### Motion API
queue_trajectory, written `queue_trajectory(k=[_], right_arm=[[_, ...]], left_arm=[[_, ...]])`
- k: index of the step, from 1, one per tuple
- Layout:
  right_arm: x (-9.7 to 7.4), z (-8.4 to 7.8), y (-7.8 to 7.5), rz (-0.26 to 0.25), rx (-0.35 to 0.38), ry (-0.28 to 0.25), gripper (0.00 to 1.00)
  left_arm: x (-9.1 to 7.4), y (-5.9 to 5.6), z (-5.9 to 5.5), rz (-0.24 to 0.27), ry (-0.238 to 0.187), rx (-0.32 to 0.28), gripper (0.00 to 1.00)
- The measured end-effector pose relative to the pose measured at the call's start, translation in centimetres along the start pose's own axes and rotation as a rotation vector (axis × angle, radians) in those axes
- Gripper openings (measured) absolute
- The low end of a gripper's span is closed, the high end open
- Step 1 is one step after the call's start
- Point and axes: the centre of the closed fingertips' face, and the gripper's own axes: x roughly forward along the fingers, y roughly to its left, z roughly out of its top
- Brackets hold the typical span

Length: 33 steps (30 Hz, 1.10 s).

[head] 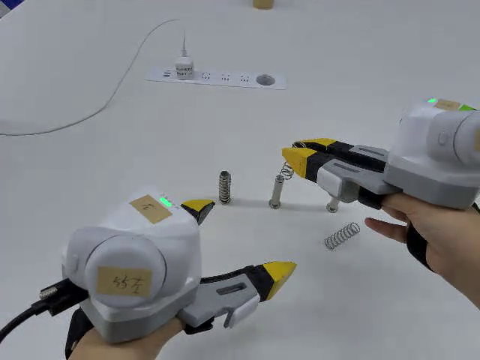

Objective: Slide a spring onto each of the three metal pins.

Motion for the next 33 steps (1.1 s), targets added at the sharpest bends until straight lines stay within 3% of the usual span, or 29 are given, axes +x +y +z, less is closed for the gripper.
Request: queue_trajectory(k=[14, 33], right_arm=[[1.3, -1.0, -0.4, -0.008, -0.043, 0.025, 0.12], [1.9, -2.5, 0.0, -0.007, -0.135, 0.073, 0.12]], left_arm=[[-0.1, 0.9, -0.1, 0.031, 0.001, -0.029, 0.83], [-0.1, 1.3, -0.3, 0.041, 0.011, -0.038, 0.84]])
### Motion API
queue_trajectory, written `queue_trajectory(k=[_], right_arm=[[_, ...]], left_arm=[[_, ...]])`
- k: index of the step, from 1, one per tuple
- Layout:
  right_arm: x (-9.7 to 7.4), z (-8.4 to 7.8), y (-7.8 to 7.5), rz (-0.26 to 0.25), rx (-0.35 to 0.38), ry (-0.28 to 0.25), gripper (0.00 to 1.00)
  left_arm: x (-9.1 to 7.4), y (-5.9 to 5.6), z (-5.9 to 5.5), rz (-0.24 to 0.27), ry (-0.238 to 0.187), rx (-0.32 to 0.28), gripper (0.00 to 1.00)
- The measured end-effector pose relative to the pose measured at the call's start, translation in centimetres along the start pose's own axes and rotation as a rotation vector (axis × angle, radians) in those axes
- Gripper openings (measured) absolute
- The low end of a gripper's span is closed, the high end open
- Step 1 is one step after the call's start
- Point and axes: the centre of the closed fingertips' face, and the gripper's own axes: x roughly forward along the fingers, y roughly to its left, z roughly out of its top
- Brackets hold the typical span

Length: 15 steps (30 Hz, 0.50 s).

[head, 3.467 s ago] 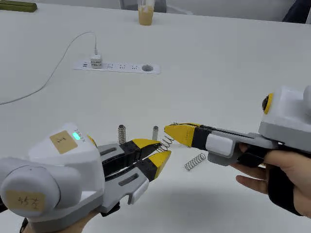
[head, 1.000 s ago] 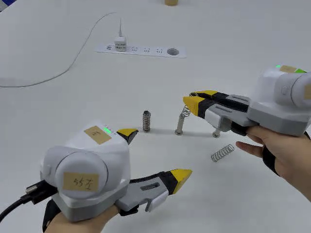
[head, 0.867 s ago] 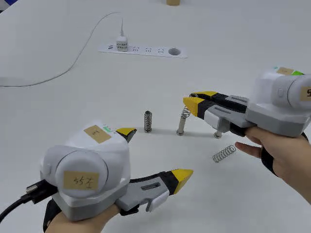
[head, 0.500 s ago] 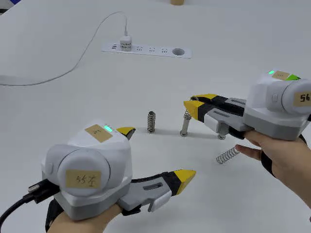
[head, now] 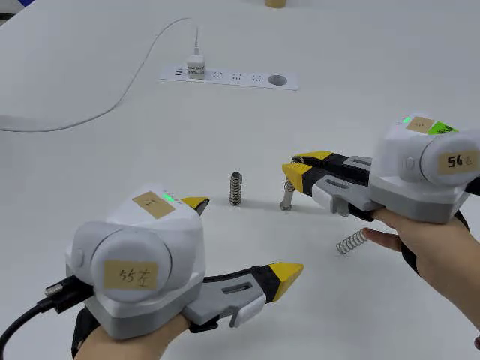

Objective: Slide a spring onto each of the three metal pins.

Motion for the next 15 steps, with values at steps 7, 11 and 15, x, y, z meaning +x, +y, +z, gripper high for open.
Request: queue_trajectory(k=[7, 11, 15], right_arm=[[0.3, -0.8, 0.1, -0.009, -0.024, 0.029, 0.12], [0.5, -1.2, 0.1, -0.013, -0.022, 0.039, 0.12], [0.6, -1.5, 0.1, -0.014, -0.014, 0.047, 0.12]], left_arm=[[0.0, 0.2, 0.0, 0.005, -0.001, -0.002, 0.84], [0.0, 0.1, 0.1, 0.002, -0.004, 0.001, 0.85], [-0.1, 0.1, 0.2, -0.001, -0.01, -0.004, 0.85]])
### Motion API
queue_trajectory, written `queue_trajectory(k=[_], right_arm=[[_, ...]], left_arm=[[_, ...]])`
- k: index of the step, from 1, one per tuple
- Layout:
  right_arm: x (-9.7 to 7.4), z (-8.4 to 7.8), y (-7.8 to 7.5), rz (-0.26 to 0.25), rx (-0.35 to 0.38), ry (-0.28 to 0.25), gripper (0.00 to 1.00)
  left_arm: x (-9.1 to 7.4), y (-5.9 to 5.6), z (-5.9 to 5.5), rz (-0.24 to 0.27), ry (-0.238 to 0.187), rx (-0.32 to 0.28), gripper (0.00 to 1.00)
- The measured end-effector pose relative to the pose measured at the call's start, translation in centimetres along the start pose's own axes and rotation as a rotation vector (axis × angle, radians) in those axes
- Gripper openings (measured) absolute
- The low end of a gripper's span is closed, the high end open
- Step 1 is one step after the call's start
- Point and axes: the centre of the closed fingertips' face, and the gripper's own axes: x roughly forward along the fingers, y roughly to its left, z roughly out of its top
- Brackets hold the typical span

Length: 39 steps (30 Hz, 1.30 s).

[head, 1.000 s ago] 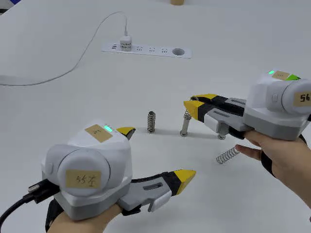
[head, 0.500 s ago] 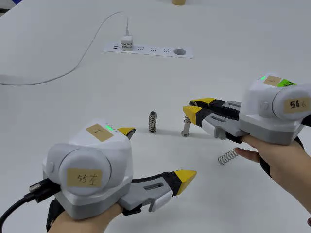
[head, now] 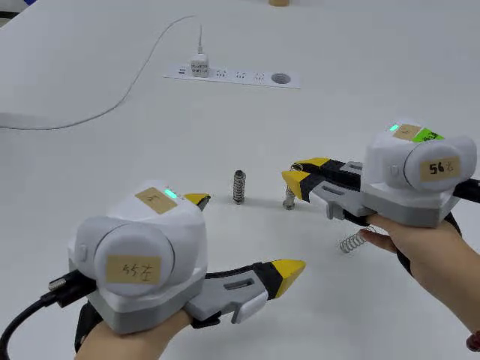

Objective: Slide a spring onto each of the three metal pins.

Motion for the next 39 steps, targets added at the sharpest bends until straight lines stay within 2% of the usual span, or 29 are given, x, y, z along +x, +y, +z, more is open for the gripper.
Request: queue_trajectory(k=[27, 39], right_arm=[[0.5, -2.1, -0.1, -0.009, 0.001, 0.063, 0.12], [0.5, -2.3, -0.1, -0.013, 0.004, 0.078, 0.12]], left_arm=[[0.0, 0.1, 0.0, 0.004, 0.002, 0.001, 0.85], [0.0, 0.1, 0.1, 0.003, 0.0, 0.005, 0.85]])
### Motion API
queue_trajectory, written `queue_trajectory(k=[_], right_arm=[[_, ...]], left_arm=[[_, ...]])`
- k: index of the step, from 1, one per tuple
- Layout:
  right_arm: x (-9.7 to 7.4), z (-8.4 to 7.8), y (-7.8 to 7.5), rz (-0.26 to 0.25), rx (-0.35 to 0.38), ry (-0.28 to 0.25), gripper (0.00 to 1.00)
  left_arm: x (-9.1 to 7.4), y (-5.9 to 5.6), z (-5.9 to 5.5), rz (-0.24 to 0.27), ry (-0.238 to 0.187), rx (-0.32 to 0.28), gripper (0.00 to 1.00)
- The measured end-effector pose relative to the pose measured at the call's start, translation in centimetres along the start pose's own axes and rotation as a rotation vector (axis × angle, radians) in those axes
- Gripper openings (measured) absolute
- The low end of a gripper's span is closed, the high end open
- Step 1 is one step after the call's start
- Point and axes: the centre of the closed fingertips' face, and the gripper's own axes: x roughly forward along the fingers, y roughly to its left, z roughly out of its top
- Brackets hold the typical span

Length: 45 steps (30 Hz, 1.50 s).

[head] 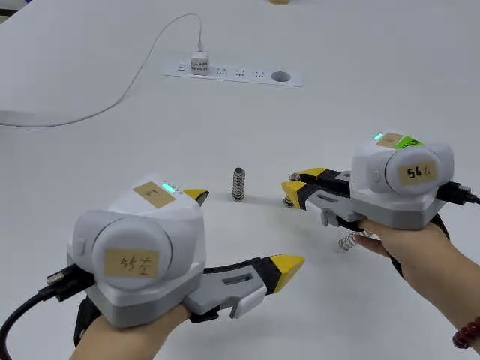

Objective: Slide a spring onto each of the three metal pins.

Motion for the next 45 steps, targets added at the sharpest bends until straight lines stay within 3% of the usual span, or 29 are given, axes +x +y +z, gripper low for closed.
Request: queue_trajectory(k=[5, 18, 22, 34, 45], right_arm=[[-0.1, 0.0, 0.0, 0.012, 0.008, 0.007, 0.12], [-1.8, 1.8, 0.6, 0.048, 0.031, -0.01, 0.26], [-2.7, 2.2, 0.6, 0.052, 0.048, -0.01, 0.31], [-5.5, 3.4, 0.2, 0.039, 0.066, -0.026, 0.43], [-7.8, 3.1, -0.3, 0.023, 0.102, -0.021, 0.51]], left_arm=[[0.0, -0.1, 0.1, -0.002, -0.008, -0.001, 0.86], [0.0, -0.4, 0.3, -0.002, -0.014, 0.016, 0.87], [0.1, -0.8, 0.6, -0.014, -0.03, 0.026, 0.87], [0.5, -2.3, 0.8, -0.064, -0.026, 0.051, 0.85], [1.3, -4.2, 0.4, -0.128, 0.006, 0.101, 0.8]])
